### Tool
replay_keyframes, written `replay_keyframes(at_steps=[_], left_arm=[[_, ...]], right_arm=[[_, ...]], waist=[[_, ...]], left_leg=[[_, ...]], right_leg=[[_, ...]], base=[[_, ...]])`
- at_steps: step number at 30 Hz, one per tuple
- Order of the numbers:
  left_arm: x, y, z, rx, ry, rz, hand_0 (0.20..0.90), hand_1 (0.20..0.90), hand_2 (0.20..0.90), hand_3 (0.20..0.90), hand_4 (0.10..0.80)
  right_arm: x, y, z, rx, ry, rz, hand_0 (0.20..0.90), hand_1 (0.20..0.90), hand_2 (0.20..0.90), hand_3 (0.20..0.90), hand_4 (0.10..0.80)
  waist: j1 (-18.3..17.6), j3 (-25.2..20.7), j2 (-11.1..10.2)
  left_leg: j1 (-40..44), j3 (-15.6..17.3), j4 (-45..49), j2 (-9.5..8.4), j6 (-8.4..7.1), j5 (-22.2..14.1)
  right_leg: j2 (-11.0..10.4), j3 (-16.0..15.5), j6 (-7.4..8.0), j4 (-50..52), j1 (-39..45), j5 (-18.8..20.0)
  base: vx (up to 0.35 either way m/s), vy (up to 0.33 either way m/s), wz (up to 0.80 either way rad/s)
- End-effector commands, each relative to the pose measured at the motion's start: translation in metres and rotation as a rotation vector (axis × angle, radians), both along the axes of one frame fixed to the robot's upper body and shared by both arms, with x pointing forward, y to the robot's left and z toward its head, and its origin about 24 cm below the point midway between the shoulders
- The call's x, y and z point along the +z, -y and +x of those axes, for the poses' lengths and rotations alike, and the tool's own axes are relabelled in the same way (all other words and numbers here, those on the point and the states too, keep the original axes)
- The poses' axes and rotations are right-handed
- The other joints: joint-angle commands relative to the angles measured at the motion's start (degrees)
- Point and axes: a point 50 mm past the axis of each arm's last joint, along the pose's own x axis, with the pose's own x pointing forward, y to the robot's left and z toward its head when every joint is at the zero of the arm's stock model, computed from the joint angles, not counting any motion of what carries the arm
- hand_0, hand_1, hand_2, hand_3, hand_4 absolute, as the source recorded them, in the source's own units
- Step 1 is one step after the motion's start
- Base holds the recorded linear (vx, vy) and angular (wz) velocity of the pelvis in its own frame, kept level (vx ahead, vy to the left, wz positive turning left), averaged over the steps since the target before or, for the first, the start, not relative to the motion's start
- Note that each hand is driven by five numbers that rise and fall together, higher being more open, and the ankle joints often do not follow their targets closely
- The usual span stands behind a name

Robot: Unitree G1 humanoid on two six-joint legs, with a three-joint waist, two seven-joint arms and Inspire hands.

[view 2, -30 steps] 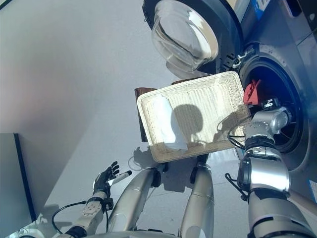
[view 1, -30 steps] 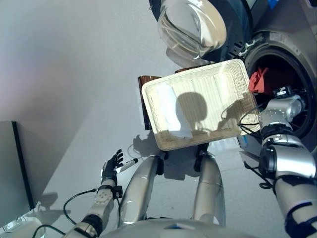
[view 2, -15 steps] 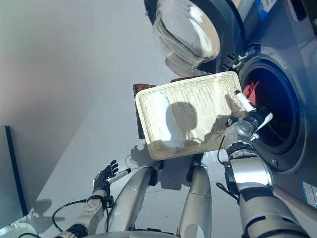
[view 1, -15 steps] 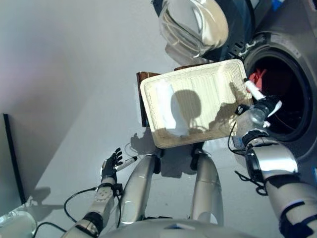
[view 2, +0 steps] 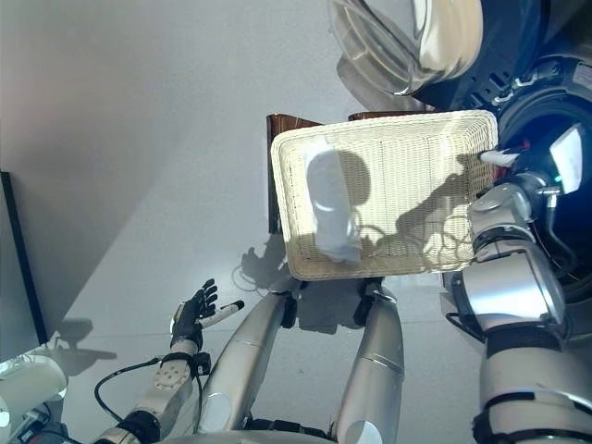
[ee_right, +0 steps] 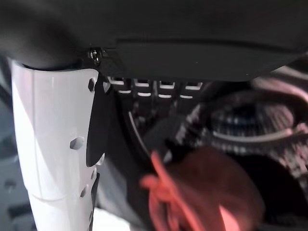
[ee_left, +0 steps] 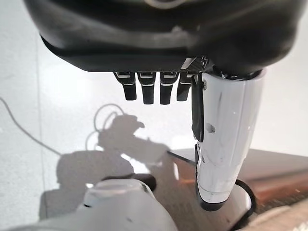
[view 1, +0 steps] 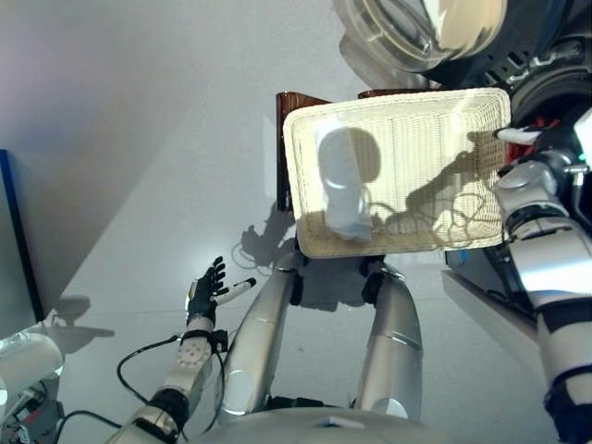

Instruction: Pick up the clothes and place them into the washing machine

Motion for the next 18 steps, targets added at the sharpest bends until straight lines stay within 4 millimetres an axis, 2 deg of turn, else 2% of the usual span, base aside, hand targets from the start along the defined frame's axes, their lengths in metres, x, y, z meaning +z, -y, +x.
replay_keyframes(at_steps=[1,8,9,11,12,13,14,15,16,17,18], left_arm=[[-0.009,-0.026,-0.025,0.089,-0.058,0.046,0.900,0.900,0.900,0.900,0.800],[-0.013,-0.024,-0.028,0.120,-0.086,0.021,0.900,0.900,0.900,0.900,0.800],[-0.018,-0.024,-0.032,0.123,-0.114,0.023,0.900,0.900,0.900,0.900,0.800],[-0.018,-0.025,-0.031,0.142,-0.114,0.020,0.900,0.900,0.900,0.900,0.800],[-0.018,-0.026,-0.031,0.141,-0.115,0.025,0.900,0.900,0.900,0.900,0.800],[-0.017,-0.027,-0.030,0.138,-0.108,0.027,0.900,0.900,0.900,0.900,0.800],[-0.016,-0.030,-0.029,0.146,-0.100,0.031,0.900,0.900,0.900,0.900,0.800],[-0.012,-0.031,-0.026,0.157,-0.069,0.015,0.900,0.900,0.900,0.900,0.800],[-0.006,-0.033,-0.022,0.163,-0.030,0.005,0.900,0.900,0.900,0.900,0.800],[-0.003,-0.032,-0.018,0.167,-0.005,-0.004,0.900,0.900,0.900,0.900,0.800],[-0.002,-0.031,-0.015,0.170,0.002,-0.006,0.900,0.900,0.900,0.900,0.800]], right_arm=[[0.061,0.027,-0.019,-0.142,0.142,-0.186,0.900,0.900,0.900,0.900,0.800],[0.056,0.012,-0.007,-0.081,0.177,-0.130,0.900,0.900,0.900,0.900,0.800],[0.050,0.008,-0.004,-0.063,0.176,-0.105,0.900,0.900,0.900,0.900,0.800],[0.045,0.003,-0.001,-0.043,0.189,-0.084,0.900,0.900,0.900,0.900,0.800],[0.043,0.002,0.000,-0.028,0.192,-0.073,0.900,0.900,0.900,0.900,0.800],[0.048,-0.002,0.003,-0.012,0.196,-0.072,0.900,0.900,0.900,0.900,0.800],[0.050,-0.006,0.006,0.002,0.203,-0.072,0.900,0.900,0.900,0.900,0.800],[0.052,-0.006,0.006,0.006,0.210,-0.070,0.900,0.900,0.900,0.900,0.800],[0.051,-0.004,0.005,0.009,0.216,-0.064,0.900,0.900,0.900,0.900,0.800],[0.055,0.000,0.002,-0.006,0.231,-0.066,0.900,0.900,0.900,0.900,0.800],[0.057,0.004,0.000,-0.022,0.231,-0.063,0.900,0.900,0.900,0.900,0.800]], waist=[[0.5,-2.3,1.5],[-0.7,-2.0,1.2],[-1.1,-1.8,1.2],[-1.7,-1.5,1.4],[-2.3,-1.0,1.9],[-3.4,0.1,2.1],[-4.1,0.7,2.4],[-4.6,1.0,2.2],[-5.1,1.4,1.9],[-6.2,2.2,1.2],[-6.6,2.5,1.0]], left_leg=[[-3.2,-0.8,4.3,1.02,-5.46,-3.9],[-3.3,-0.4,6.7,0.61,-4.51,-5.6],[-2.9,-0.2,7.4,0.41,-4.04,-6.3],[-1.5,0.3,7.4,0.19,-3.00,-7.5],[0.0,0.7,7.5,-0.39,-2.03,-8.6],[0.7,1.5,8.0,-0.56,-1.43,-9.1],[1.0,1.6,8.6,-0.54,-1.43,-9.4],[1.2,1.9,9.2,-1.04,-1.84,-10.0],[2.2,1.8,8.6,-1.56,-2.39,-10.5],[2.8,2.0,7.4,-2.56,-2.77,-9.0],[4.6,1.1,7.7,-2.96,-3.21,-11.1]], right_leg=[[1.3,0.2,0.54,0.6,3.0,-2.8],[1.1,1.0,0.69,1.8,3.0,-3.3],[1.0,1.5,0.90,2.7,2.9,-3.5],[0.8,3.4,2.05,6.4,1.3,-2.0],[0.4,5.2,3.44,10.2,-0.6,0.1],[1.1,7.8,4.08,13.6,-2.7,2.3],[2.8,8.7,3.85,15.4,-4.5,2.3],[3.9,8.5,3.32,12.1,-5.0,2.2],[4.1,8.0,2.95,5.1,-5.4,3.8],[3.1,8.0,2.48,-3.4,-5.9,8.0],[3.0,8.6,3.33,-7.1,-5.9,8.2]], base=[[0.045,0.039,0.00],[0.053,0.044,-0.03],[0.082,0.106,-0.02],[0.096,0.189,-0.09],[0.052,0.239,-0.16],[0.041,0.213,-0.12],[0.073,0.109,-0.03],[0.150,-0.007,0.04],[0.126,-0.102,-0.06],[0.234,-0.166,-0.22],[0.159,-0.229,-0.24]])
